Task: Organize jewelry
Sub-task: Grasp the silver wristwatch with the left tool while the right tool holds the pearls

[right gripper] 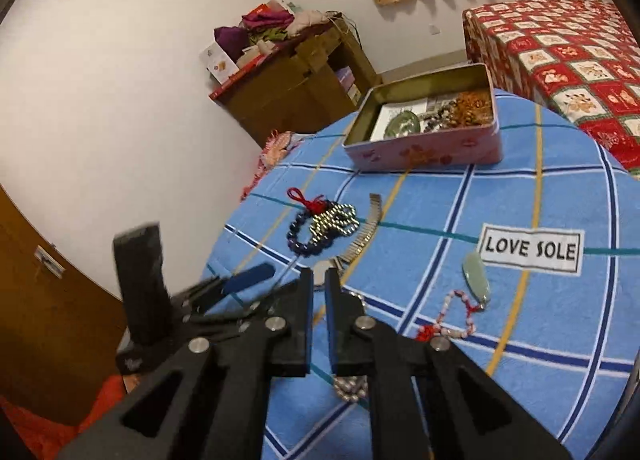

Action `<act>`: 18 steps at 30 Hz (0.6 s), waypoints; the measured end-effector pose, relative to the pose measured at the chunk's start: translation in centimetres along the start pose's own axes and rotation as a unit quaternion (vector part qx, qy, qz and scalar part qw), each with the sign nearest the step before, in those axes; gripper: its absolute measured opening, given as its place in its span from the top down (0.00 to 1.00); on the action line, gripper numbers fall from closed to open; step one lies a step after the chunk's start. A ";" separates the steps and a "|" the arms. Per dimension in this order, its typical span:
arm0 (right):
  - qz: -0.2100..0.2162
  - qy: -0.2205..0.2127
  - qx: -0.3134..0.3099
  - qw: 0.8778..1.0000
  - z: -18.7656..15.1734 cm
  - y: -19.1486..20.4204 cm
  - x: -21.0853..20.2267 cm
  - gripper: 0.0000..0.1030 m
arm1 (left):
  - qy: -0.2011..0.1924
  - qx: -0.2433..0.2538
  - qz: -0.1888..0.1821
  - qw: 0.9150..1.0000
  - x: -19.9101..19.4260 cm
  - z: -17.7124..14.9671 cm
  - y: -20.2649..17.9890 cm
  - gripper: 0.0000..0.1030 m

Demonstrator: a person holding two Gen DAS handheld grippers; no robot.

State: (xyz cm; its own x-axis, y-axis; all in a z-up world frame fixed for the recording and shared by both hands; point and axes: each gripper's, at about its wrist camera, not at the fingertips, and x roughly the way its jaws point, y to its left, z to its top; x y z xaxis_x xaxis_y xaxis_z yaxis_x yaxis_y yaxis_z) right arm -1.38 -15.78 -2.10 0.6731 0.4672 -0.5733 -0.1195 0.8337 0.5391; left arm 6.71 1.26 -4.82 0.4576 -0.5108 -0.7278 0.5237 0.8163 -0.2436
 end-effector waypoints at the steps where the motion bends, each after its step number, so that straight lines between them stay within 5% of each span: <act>1: -0.002 0.003 0.000 1.000 -0.2 -0.1 0.0 0.89 | 0.005 -0.002 -0.003 1.000 0.4 0.2 -0.1 0.28; 5: -0.006 0.011 0.009 1.000 -1.1 -0.9 0.2 0.89 | 0.028 -0.008 0.001 1.000 2.1 0.6 -0.3 0.30; 10: -0.007 0.011 0.034 0.999 -1.5 -2.2 -0.1 0.89 | 0.041 0.030 0.047 0.998 3.0 1.1 -1.5 0.41; 13: -0.007 0.011 0.043 0.999 -1.6 -2.6 -0.2 0.89 | 0.044 0.055 0.077 0.995 3.3 1.1 -1.9 0.56; 14: -0.007 0.010 0.044 0.999 -1.7 -2.7 -0.3 0.89 | 0.044 0.059 0.077 0.994 3.2 1.1 -1.8 0.62; 18: -0.005 0.011 0.042 0.999 -1.9 -2.5 -0.5 0.89 | 0.041 0.040 0.051 0.997 2.4 0.9 -0.7 0.64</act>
State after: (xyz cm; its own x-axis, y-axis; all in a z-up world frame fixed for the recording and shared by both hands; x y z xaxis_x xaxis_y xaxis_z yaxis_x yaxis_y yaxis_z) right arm -2.81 -17.52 -4.39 0.6582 0.4665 -0.5908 -0.0514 0.8109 0.5830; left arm 8.09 -0.77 -5.88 0.4532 -0.3991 -0.7971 0.5338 0.8376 -0.1159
